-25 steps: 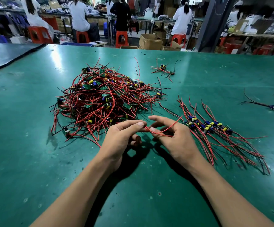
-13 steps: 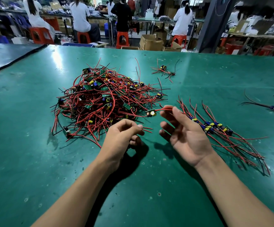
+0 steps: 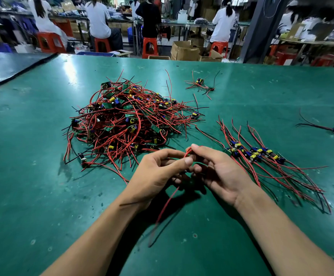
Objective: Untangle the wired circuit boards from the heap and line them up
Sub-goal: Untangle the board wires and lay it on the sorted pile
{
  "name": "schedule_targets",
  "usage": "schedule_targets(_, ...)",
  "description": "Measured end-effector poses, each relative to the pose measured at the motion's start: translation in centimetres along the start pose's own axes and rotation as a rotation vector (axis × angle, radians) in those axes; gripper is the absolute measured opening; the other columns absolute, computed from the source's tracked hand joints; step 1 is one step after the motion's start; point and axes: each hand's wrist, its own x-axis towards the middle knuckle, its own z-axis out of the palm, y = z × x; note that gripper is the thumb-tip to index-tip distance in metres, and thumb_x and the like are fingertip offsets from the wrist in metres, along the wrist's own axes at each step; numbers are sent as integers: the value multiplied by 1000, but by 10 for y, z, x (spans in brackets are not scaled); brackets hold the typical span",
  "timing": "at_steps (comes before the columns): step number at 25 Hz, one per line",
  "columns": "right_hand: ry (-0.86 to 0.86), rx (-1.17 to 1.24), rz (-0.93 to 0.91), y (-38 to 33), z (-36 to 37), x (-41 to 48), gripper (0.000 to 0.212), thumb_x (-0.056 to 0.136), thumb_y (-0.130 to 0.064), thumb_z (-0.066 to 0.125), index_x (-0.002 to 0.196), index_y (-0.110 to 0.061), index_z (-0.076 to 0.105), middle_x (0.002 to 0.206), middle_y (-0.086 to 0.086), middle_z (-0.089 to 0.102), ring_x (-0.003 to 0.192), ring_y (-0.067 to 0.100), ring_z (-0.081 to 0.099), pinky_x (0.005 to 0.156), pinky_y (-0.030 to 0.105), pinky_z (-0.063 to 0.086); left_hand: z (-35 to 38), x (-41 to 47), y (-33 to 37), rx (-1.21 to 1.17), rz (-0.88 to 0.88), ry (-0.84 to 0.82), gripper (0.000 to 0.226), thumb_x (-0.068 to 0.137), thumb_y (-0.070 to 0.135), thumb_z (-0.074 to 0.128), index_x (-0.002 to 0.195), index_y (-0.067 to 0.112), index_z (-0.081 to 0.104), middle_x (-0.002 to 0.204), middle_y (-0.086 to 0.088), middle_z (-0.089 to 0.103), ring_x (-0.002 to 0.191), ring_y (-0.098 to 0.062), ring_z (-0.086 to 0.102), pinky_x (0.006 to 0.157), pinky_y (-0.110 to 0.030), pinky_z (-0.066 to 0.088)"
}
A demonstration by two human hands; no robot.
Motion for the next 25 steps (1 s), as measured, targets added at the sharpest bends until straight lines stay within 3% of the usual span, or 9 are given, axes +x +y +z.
schedule_targets(3,-17,-8,-31,-1,-4,1,18,70,-33,76,82,-20,79,79,-4,69,54,6,54,57,22,50,1,0,0,-19,-28,11,19,89,13,66,103,0,65,93,-19,75,68,-23,68,61,-27,55)
schedule_targets(6,-114,79,-32,-4,-11,2,28,77,-28,71,103,-19,78,93,-1,71,62,7,58,65,24,53,2,1,4,-44,-63,39,18,94,9,58,105,-5,62,91,-18,75,67,-24,70,64,-31,57)
schedule_targets(11,-378,201,-90,-5,-17,1,54,83,-14,67,136,-9,59,118,7,66,83,15,64,81,34,58,0,2,8,-161,-119,139,11,95,9,54,96,5,63,85,-18,73,62,-24,68,64,-35,56)
schedule_targets(13,-382,149,-105,-2,-13,2,51,84,-8,67,134,-10,60,116,7,66,80,15,65,79,37,59,-1,1,8,-177,-123,141,11,96,10,54,98,5,63,84,-17,73,61,-23,67,67,-36,55)
schedule_targets(17,-225,1,-125,9,-5,5,33,84,-13,73,117,-16,72,89,2,63,63,11,60,55,28,56,5,-1,2,-107,-99,79,13,99,12,52,95,2,59,80,-19,71,59,-24,65,62,-41,57)
schedule_targets(19,-183,-132,-156,14,-5,6,29,82,-23,79,110,-17,75,92,5,67,68,18,62,57,31,55,8,-2,-3,22,-50,58,18,100,13,52,94,-3,57,76,-18,70,56,-24,65,55,-34,58)
schedule_targets(23,-87,-198,-216,20,-3,8,30,76,-33,84,96,-12,78,93,20,69,82,32,59,73,46,49,8,-2,-7,287,61,50,17,99,15,55,89,2,60,74,-12,73,62,-20,64,59,-29,51)
schedule_targets(25,-14,-245,-251,19,-3,11,32,74,-41,80,89,-12,78,81,17,68,72,25,58,66,37,48,7,-1,-8,357,91,64,12,96,13,59,87,7,64,78,-17,71,65,-19,61,63,-32,50)
